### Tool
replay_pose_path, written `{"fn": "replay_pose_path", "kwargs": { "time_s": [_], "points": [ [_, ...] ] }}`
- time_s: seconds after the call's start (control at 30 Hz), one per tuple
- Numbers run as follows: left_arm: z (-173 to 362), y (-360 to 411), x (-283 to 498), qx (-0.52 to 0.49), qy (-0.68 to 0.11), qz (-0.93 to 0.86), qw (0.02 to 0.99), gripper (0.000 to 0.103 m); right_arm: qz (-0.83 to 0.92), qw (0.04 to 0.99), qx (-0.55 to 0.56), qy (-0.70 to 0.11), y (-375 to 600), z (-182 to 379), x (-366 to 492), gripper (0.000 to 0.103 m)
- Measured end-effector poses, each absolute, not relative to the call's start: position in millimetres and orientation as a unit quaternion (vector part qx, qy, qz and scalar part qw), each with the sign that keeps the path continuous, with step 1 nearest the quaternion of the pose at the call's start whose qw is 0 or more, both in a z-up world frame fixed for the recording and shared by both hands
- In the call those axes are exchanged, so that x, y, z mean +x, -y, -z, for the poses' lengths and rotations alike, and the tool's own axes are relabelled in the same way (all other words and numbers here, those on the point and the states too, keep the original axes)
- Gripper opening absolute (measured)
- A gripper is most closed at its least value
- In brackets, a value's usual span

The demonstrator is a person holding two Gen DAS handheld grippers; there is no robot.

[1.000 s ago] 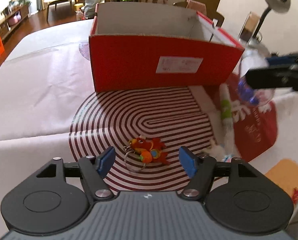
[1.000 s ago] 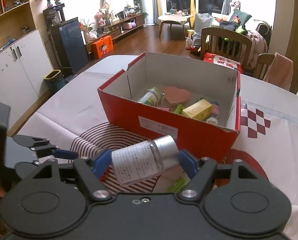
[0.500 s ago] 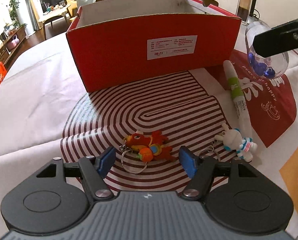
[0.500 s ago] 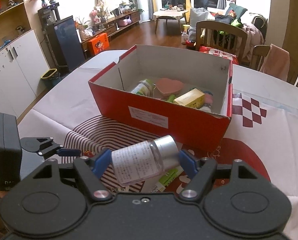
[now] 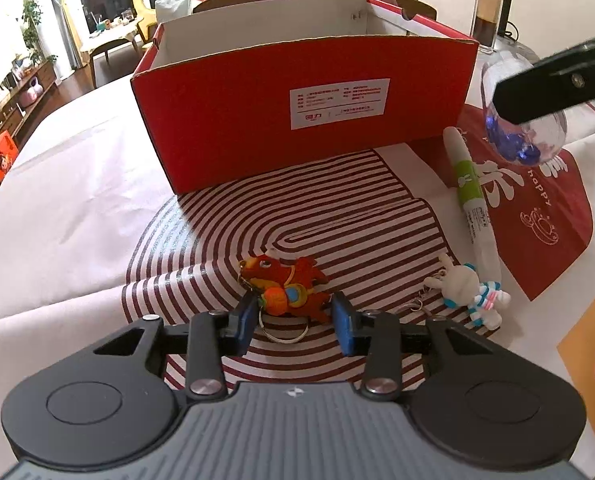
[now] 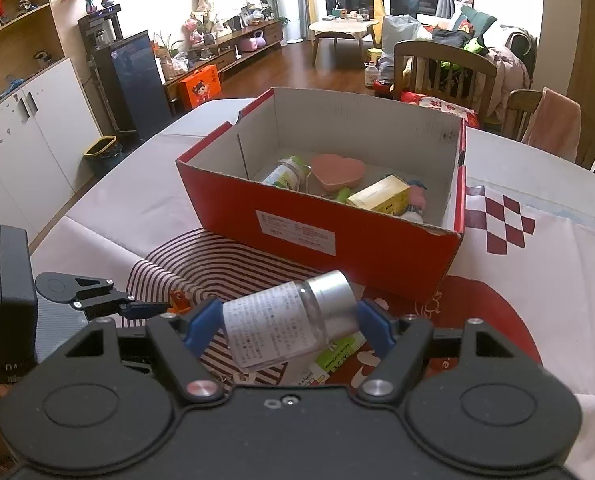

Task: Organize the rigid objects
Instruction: 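Carry the red bird toy and white jar over the red shoebox with both tools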

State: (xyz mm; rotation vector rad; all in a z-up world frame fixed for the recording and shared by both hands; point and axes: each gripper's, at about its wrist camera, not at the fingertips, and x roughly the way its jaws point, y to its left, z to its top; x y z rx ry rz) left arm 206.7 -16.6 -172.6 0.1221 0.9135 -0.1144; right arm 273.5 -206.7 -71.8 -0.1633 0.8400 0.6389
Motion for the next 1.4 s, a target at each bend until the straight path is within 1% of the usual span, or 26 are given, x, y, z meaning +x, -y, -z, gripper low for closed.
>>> {"fn": "replay_pose_path", "kwargs": {
  "time_s": [0.17,0.33,0.57,0.8,1.13,1.27,1.4],
  "points": [
    [167.8,12.9,207.2,0.038,-0.44,0.051,0.896,0.038,-0.305,0.863,-0.077,-0.395,207.6,68.0,272.9,0.075],
    [149.6,9.4,204.2,0.012,-0.426,0.056,0.903,0.036,-0.306,0.867,-0.075,-0.387,208.3,61.4,273.6,0.075],
    [133.1,8.1,200.2,0.001,-0.415,0.061,0.908,0.035,-0.307,0.87,-0.075,-0.379,206.4,54.2,273.1,0.075],
    [96.7,1.5,201.1,-0.023,-0.383,0.064,0.921,0.035,-0.312,0.875,-0.083,-0.36,204.9,38.2,278.2,0.075],
    [37.6,-1.9,227.1,-0.026,-0.33,0.067,0.941,0.035,-0.303,0.885,-0.095,-0.34,207.6,19.6,299.6,0.075],
    [24.7,1.9,243.6,-0.011,-0.317,0.065,0.946,0.035,-0.301,0.887,-0.095,-0.336,208.8,17.0,312.6,0.075],
    [20.0,4.6,265.8,-0.003,-0.32,0.059,0.946,0.035,-0.294,0.889,-0.096,-0.337,208.6,19.8,328.7,0.075]
  ]
}}
